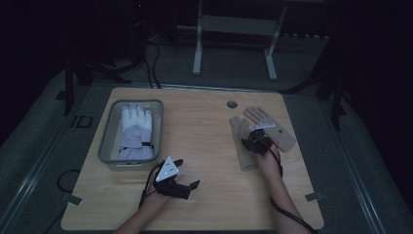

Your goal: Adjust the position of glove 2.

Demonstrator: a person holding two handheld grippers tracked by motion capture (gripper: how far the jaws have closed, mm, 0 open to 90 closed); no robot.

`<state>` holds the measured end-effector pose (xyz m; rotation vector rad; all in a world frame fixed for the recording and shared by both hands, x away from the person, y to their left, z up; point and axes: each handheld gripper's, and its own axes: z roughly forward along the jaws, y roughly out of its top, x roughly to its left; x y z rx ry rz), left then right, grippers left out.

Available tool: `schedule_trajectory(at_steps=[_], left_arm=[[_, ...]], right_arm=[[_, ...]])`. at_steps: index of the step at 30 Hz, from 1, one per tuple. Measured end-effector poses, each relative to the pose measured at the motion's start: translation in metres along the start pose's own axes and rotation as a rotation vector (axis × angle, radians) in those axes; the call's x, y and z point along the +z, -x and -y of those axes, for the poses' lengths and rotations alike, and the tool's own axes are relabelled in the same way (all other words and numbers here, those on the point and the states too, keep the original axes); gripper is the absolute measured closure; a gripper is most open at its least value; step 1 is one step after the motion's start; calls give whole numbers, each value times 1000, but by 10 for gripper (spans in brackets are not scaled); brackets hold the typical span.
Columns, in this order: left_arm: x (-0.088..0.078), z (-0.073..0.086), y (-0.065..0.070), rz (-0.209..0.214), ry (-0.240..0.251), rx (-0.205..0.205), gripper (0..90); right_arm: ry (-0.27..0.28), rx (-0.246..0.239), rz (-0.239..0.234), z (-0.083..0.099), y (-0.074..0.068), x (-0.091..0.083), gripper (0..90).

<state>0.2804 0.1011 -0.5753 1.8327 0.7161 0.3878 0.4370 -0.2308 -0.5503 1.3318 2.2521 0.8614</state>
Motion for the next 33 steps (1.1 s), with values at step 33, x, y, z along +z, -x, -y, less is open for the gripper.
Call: schedule_trajectory(at_steps=[33], left_arm=[[0, 0, 4, -10, 1, 33, 20]], right_arm=[[44, 185, -126, -38, -111, 30, 748]])
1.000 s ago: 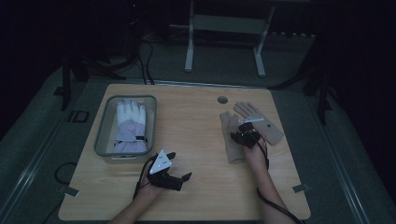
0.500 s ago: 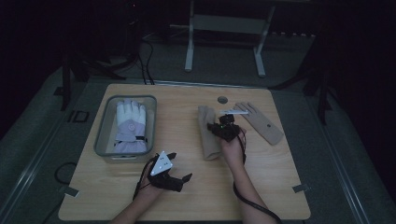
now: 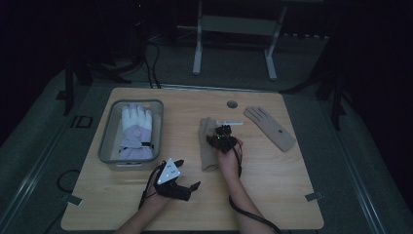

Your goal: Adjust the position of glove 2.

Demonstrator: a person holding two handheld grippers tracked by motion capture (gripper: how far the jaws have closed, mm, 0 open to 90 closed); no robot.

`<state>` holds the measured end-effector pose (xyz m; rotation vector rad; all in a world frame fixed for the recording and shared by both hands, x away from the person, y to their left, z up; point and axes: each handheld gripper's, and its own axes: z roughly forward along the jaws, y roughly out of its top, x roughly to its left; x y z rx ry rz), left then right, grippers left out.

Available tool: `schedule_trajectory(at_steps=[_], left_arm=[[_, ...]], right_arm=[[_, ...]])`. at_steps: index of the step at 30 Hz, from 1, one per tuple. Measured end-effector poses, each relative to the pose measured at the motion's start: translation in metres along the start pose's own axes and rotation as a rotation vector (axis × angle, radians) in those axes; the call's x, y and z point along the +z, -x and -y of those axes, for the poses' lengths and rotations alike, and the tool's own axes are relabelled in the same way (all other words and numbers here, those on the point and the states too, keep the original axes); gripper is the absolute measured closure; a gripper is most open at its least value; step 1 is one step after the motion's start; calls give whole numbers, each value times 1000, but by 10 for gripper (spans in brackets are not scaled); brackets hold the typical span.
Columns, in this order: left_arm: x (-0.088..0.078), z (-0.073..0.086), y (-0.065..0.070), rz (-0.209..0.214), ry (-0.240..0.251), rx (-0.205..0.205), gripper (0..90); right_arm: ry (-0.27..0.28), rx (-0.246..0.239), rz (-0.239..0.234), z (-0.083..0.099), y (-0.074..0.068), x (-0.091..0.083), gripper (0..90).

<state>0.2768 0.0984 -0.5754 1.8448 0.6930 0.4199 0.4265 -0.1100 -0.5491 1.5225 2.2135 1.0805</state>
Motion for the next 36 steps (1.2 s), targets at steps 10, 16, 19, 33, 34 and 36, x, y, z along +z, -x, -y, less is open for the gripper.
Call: schedule_trajectory(at_steps=[10, 16, 19, 33, 34, 36], left_arm=[[0, 0, 0, -1, 1, 0, 20], [0, 0, 0, 1, 2, -2, 20], [-1, 0, 0, 5, 2, -8, 20], [-1, 0, 0, 12, -2, -3, 20], [-1, 0, 0, 10, -1, -4, 20], [0, 0, -1, 9, -2, -5, 20]], right_arm=[[-12, -16, -21, 9, -6, 4, 548], [-19, -2, -43, 13, -18, -2, 448], [-7, -42, -65, 11, -20, -8, 449], [37, -166, -28, -9, 43, -66, 466], [41, -171, -22, -10, 49, -70, 466], [49, -168, 4, -12, 63, -79, 466]])
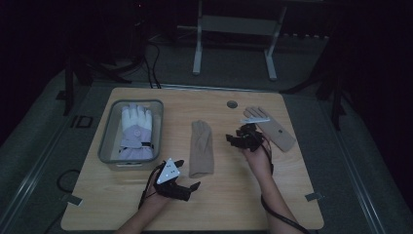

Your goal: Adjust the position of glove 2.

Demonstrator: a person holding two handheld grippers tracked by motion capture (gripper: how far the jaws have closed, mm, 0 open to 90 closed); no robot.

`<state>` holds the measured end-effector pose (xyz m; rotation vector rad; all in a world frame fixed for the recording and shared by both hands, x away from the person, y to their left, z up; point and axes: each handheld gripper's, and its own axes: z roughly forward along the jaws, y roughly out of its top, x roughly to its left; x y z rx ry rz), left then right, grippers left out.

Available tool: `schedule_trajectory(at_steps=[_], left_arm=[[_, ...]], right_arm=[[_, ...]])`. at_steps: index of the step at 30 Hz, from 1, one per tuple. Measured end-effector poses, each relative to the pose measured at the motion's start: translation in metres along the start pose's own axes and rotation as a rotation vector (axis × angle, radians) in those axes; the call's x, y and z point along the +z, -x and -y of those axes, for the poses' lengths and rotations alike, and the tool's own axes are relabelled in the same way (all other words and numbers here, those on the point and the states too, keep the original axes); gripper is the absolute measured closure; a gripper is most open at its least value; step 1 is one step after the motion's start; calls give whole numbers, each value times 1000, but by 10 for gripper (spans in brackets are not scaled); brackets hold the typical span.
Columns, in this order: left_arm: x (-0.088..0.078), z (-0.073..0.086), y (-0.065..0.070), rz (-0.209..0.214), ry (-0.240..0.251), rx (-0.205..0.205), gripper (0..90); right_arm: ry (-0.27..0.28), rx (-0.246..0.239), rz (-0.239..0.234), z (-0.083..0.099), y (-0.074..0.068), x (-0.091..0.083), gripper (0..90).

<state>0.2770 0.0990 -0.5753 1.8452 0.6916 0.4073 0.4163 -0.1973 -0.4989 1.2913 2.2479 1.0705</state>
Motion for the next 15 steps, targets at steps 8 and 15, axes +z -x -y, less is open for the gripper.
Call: schedule_trajectory(at_steps=[8, 15], left_arm=[[0, 0, 0, 4, -2, -5, 20], [0, 0, 0, 0, -1, -3, 20]], right_arm=[[-1, -21, 60, 10, 40, -18, 471], [-8, 10, 76, 17, 66, -19, 472]])
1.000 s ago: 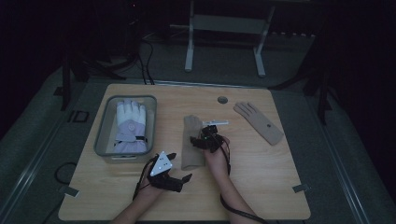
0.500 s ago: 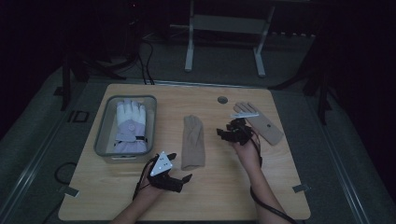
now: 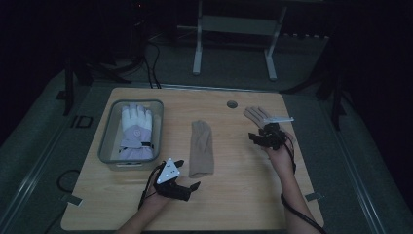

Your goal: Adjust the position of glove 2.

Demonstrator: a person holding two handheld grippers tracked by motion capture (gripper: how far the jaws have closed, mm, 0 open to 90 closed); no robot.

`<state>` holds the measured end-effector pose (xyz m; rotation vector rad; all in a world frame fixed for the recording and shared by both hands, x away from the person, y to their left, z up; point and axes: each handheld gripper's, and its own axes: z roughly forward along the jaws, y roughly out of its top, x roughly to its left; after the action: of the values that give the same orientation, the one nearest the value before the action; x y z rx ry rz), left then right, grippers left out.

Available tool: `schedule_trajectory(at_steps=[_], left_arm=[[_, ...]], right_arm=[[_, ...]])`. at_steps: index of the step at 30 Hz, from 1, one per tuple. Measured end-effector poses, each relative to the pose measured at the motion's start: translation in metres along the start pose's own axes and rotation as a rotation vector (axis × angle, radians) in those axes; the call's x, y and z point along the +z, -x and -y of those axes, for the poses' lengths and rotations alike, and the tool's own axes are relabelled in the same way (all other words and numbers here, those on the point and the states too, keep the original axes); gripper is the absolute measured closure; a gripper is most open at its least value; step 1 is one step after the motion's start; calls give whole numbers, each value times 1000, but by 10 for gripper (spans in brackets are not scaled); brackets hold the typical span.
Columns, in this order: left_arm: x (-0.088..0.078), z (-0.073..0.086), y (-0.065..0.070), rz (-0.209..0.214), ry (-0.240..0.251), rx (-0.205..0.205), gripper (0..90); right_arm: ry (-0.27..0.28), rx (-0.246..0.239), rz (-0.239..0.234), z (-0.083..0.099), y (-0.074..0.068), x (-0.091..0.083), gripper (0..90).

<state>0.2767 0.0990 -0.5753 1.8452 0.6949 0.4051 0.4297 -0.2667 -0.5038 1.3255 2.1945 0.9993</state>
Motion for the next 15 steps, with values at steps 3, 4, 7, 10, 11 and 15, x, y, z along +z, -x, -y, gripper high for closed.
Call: schedule_trajectory(at_steps=[3, 4, 7, 10, 11, 15], left_arm=[[0, 0, 0, -1, -1, 2, 20], [0, 0, 0, -2, -1, 3, 20], [0, 0, 1, -3, 0, 5, 20], [0, 0, 0, -4, 2, 3, 20], [0, 0, 0, -4, 2, 4, 20], [-1, 0, 0, -8, 5, -2, 20]], right_arm=[[-2, 8, 24, -2, 12, 1, 472], [-3, 6, 39, -3, 17, 2, 472], [-4, 24, 62, -8, 31, 4, 472], [-16, 21, 107, -13, 45, 6, 475], [-22, 20, 123, -14, 49, 8, 500], [-25, 19, 146, -15, 61, 15, 484]])
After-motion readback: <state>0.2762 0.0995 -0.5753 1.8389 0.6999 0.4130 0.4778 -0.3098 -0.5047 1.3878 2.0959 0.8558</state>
